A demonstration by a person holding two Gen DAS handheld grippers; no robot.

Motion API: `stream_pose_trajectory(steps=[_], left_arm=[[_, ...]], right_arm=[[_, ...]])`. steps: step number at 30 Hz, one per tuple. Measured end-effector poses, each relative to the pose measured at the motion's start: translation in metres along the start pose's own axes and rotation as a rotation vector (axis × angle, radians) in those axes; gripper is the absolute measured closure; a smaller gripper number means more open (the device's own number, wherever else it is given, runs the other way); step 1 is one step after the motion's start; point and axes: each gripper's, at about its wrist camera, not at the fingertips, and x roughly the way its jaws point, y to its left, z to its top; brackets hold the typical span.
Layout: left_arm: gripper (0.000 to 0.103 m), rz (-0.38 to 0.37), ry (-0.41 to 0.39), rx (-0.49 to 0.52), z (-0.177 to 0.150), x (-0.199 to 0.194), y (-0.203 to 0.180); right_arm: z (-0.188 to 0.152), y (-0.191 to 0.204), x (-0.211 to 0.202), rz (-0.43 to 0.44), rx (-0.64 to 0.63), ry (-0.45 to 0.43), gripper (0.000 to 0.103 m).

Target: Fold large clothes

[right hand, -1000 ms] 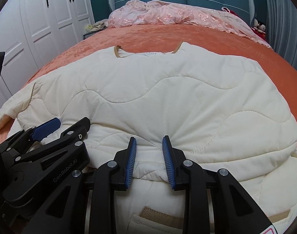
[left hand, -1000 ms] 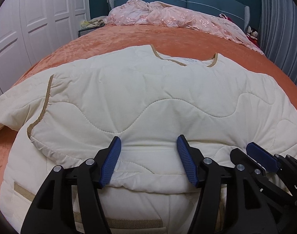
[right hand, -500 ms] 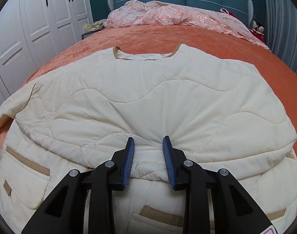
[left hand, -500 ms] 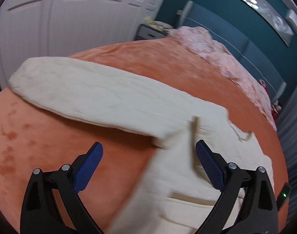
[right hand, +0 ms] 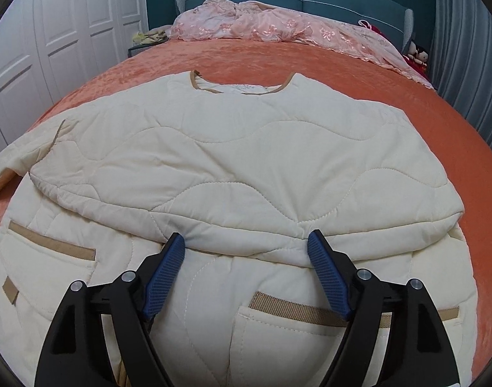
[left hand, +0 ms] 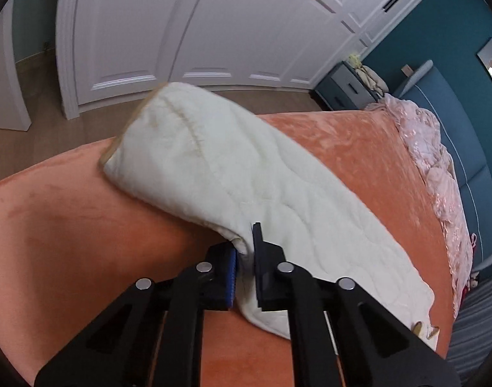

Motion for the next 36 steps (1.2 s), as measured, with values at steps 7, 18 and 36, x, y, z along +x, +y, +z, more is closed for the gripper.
stream_pose_trajectory(steps=[7, 18, 36], left_arm=[[0.097, -0.287, -0.121, 0.422, -0.051, -0.097, -0.216], [0.027, -0.651, 0.152, 0.788, -0.326, -0.152, -0.362], [0.028, -0.286, 0.328, 0.171, -0.207, 0.005, -0.197]], right_arm=[[-0.008, -0.022, -0.029, 0.008, 0.127, -0.047, 0.027], [-0.024, -0.110, -0.081, 0.023, 0.306, -0.080, 0.025], [0.055, -0.166, -0.005, 0.104, 0.487, -0.031, 0.025]])
